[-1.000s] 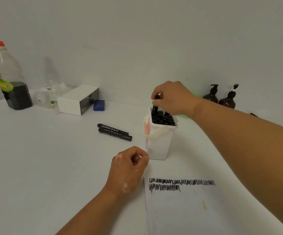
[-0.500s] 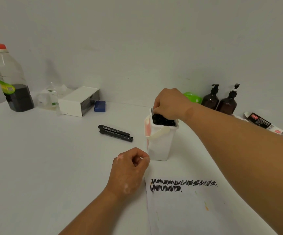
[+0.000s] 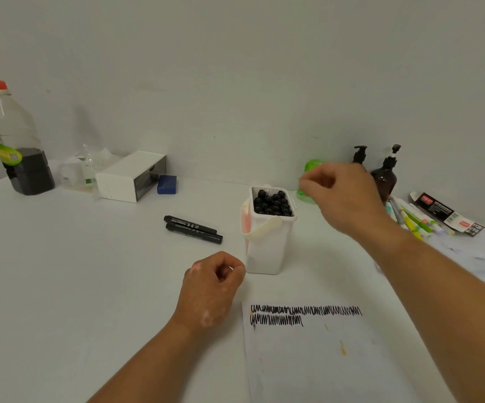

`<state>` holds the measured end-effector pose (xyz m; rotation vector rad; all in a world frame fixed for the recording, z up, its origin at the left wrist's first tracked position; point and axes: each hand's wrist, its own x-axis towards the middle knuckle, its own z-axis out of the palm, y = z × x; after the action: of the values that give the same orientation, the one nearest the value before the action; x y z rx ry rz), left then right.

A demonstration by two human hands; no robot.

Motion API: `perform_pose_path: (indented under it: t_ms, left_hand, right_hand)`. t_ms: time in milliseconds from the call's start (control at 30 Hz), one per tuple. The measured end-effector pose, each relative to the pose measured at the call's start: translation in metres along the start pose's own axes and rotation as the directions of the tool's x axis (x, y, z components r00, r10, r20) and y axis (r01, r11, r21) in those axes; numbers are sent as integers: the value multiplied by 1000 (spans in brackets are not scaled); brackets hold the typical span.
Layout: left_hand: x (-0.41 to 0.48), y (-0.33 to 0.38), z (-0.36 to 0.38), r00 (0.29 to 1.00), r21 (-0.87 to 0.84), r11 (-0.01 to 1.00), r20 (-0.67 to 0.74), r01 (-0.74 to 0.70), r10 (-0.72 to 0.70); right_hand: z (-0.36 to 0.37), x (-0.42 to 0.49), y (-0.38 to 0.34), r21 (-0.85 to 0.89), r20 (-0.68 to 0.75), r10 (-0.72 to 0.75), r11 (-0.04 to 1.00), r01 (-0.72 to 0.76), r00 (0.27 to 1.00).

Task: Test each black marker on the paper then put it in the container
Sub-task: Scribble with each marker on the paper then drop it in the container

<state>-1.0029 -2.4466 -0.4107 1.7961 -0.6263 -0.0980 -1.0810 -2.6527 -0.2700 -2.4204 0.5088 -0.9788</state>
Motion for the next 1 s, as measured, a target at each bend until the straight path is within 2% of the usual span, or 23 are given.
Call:
perform_pose_path:
  t_ms: [100, 267, 467, 600, 667, 700, 800, 900, 1000]
  left_hand:
    - [1, -1, 1, 1000, 16, 1000, 1, 5, -5]
    - [0, -2, 1, 1000, 60, 998, 10, -8, 8]
    - [-7, 4, 3, 999, 127, 991, 30, -28, 24]
    - [0, 4, -1, 1000, 123, 992, 9, 15, -16]
    - [15, 1, -7, 1000, 237, 971, -8, -13, 16]
    - [25, -2, -12, 999, 352, 935, 6, -47, 48]
    - [61, -14, -30, 991, 670, 731, 106, -130, 79]
    - [89, -24, -43, 990, 827, 546, 137, -132, 31]
    - [105, -27, -43, 980, 889, 417, 197, -187, 19]
  right_hand:
    - [-6, -55, 28, 72, -7, 88, 994, -87, 996]
    - [11, -127, 68, 105, 185, 247, 957, -269, 951]
    - [14, -146, 78, 99, 243, 218, 964, -247, 945]
    - [15, -150, 78, 107, 264, 185, 970, -220, 946]
    - [16, -150, 77, 119, 270, 170, 971, -208, 948]
    - [16, -149, 75, 127, 272, 165, 971, -205, 948]
    - [18, -147, 71, 151, 282, 150, 968, -198, 948]
    - [20, -150, 68, 169, 310, 133, 967, -192, 941]
    - [21, -151, 69, 187, 328, 125, 963, -194, 936]
